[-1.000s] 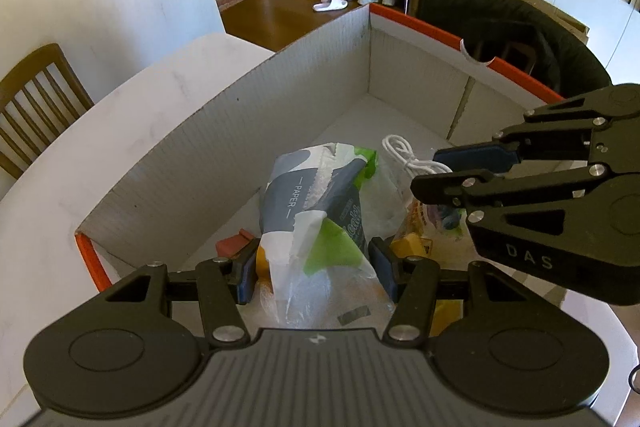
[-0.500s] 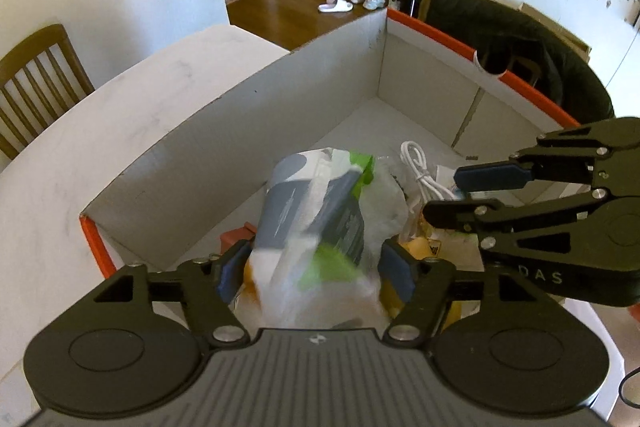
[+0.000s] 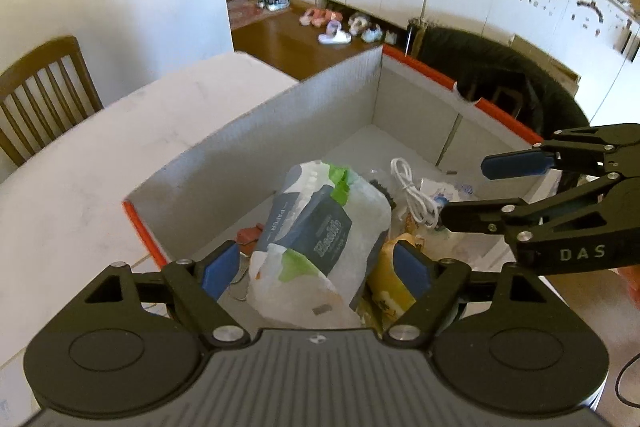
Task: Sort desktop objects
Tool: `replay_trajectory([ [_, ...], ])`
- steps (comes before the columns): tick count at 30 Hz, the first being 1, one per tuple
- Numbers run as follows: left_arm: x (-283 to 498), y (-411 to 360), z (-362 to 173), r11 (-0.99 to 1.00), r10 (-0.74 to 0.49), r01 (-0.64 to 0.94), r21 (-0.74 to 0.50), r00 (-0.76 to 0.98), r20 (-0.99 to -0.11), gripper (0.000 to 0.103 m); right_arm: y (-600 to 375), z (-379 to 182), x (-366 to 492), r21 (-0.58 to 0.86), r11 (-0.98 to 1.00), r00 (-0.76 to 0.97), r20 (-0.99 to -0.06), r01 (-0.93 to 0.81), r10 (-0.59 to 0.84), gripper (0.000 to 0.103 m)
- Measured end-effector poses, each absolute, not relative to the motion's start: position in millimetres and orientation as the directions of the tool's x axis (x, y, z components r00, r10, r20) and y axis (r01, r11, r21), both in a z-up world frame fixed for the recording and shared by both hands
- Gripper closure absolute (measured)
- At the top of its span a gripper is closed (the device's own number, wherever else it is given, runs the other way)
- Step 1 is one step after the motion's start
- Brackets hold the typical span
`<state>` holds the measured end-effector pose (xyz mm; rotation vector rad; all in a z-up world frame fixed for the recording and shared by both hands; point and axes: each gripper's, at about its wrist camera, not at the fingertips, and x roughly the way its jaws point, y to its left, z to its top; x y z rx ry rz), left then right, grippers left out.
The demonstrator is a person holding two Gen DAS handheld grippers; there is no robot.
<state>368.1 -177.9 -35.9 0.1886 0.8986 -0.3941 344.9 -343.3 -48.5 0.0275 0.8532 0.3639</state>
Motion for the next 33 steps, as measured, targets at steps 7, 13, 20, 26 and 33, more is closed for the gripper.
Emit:
replay_trajectory([
  [7, 347.6, -158.8, -14.0, 0.924, -0.278, 0.382, -0.031, 0.612, -0.741, 0.016, -340.6, -25.9, 321.1, 0.177, 0.931, 0.635, -0.689, -0.321, 0.350, 0.030],
  [13, 327.1, -151.1, -0.2, 0.927, -0.278, 0.374, -0.006, 0.676, -0.682, 0.016, -336.7, -13.6, 302.0, 0.182, 0.929, 0.657, -0.664, -0.322, 0.357, 0.026],
  [20, 304.9, -139.6, 11.5, 0.922, -0.316, 0.385, -0.040, 0.690, -0.651, 0.016, -325.3, -5.6, 280.8, 0.177, 0.931, 0.678, -0.644, -0.320, 0.355, 0.021],
  [26, 289.7, -130.3, 14.8, 0.920, -0.340, 0.385, -0.075, 0.689, -0.640, 0.013, -320.4, 0.4, 261.0, 0.161, 0.933, 0.706, -0.616, -0.322, 0.349, 0.012],
  [33, 274.6, -121.2, 14.4, 0.914, -0.359, 0.394, -0.096, 0.677, -0.642, 0.000, -311.7, 4.7, 236.9, 0.147, 0.938, 0.736, -0.587, -0.314, 0.338, 0.003],
])
